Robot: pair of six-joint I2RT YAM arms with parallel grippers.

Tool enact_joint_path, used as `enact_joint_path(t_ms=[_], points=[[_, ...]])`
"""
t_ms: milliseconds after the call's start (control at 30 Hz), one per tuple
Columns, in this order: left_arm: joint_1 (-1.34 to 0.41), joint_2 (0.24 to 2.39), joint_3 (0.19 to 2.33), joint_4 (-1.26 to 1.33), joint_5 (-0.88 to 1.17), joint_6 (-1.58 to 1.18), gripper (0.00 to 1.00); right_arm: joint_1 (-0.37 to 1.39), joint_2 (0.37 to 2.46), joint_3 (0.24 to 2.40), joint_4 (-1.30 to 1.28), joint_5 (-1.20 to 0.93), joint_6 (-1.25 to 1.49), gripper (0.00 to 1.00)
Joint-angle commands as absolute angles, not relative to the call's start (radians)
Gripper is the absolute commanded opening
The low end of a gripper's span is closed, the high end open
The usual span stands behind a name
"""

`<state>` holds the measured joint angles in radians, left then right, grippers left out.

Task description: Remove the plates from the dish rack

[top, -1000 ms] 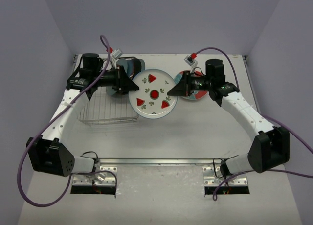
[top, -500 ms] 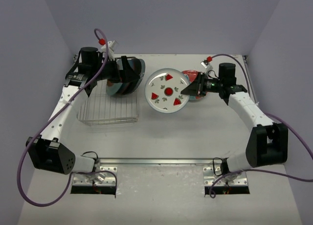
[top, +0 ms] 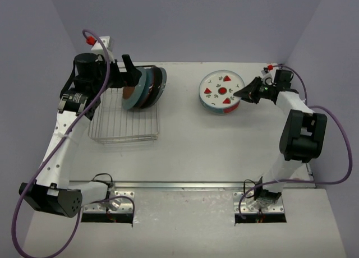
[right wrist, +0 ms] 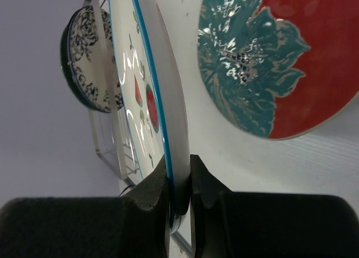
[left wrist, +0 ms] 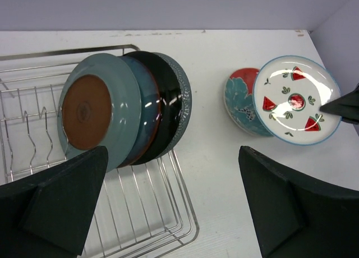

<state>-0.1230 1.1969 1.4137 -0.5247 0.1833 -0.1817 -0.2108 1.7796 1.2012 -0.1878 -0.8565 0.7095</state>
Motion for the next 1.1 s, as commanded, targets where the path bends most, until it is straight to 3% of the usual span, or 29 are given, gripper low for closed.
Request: enact_joint_path(t_ms=[0,800,900,967,1067], points=[[-0.117,1.172,1.403,-0.509,0.122,-0.159,1.0,-0.207,1.855,1.348,-0.147,-0.912,0.704,0.0],[-0.117,1.175,1.364,-0.496,0.104,-0.156,1.0,-0.192,2.172,1.537,-0.282,-0.841,0.615,0.0],[-0.117,1.175,1.359,-0.496,0.097,-0.156,1.0,-0.188,2.184,1.592,-0.365,-0.789,0.58,0.16],[-0.117,1.177,1.353,-0.494,0.096,-0.158,1.0,-0.178,2.195,1.638,-0.422,-0.762,0.544,0.39],[-0.117,1.178,1.347,-0.491,0.084,-0.16,1.0,-0.166,2.211,1.723,-0.526,-0.722,0.513,0.55]])
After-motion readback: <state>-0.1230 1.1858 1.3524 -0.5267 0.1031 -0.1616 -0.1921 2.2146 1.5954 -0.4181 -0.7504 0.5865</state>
